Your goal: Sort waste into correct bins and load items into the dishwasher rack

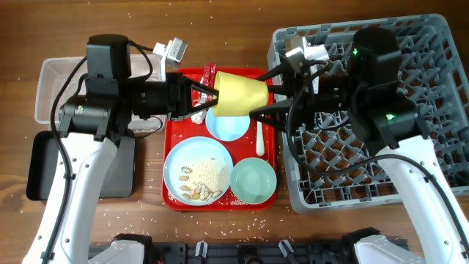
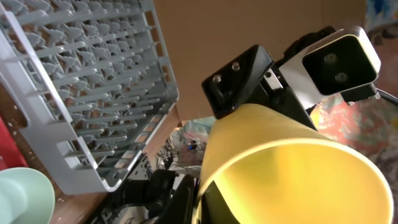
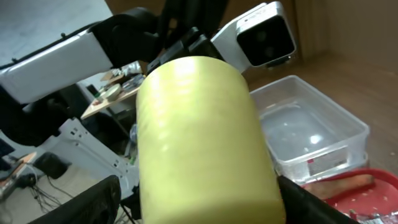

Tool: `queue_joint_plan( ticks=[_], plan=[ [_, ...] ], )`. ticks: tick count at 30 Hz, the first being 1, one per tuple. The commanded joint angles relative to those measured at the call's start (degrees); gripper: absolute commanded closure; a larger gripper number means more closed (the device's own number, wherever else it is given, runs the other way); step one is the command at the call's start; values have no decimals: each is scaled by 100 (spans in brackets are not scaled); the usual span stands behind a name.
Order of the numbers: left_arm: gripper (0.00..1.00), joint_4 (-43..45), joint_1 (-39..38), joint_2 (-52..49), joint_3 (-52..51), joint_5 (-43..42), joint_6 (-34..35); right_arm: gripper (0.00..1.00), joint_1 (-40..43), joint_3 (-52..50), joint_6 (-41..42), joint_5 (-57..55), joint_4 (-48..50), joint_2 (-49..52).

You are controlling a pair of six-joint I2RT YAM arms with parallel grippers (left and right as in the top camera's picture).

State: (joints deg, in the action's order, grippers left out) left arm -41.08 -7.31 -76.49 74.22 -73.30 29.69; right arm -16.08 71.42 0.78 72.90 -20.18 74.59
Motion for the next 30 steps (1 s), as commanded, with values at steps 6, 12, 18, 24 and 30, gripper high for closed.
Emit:
queue_joint_plan(
  ticks=[6, 12, 18, 24, 30],
  plan=[
    [0, 192, 33, 0, 28, -31, -13, 53, -109, 90, -57, -245, -26, -2],
    [0, 160, 48, 0, 26, 341, -96, 61, 686, 90, 227, -1585, -570, -579],
    [0, 168, 46, 0, 26, 595, -96, 64, 1698, 92, 271, -2702, -1958, -850],
    [0, 146, 46, 0, 26, 863, -94, 65, 1718, 92, 1425, -5431, -4588, -793],
    [0, 149, 46, 0, 26, 1298, -92, 65, 1637, 81, 1593, -6269, -6129, -570]
  ],
)
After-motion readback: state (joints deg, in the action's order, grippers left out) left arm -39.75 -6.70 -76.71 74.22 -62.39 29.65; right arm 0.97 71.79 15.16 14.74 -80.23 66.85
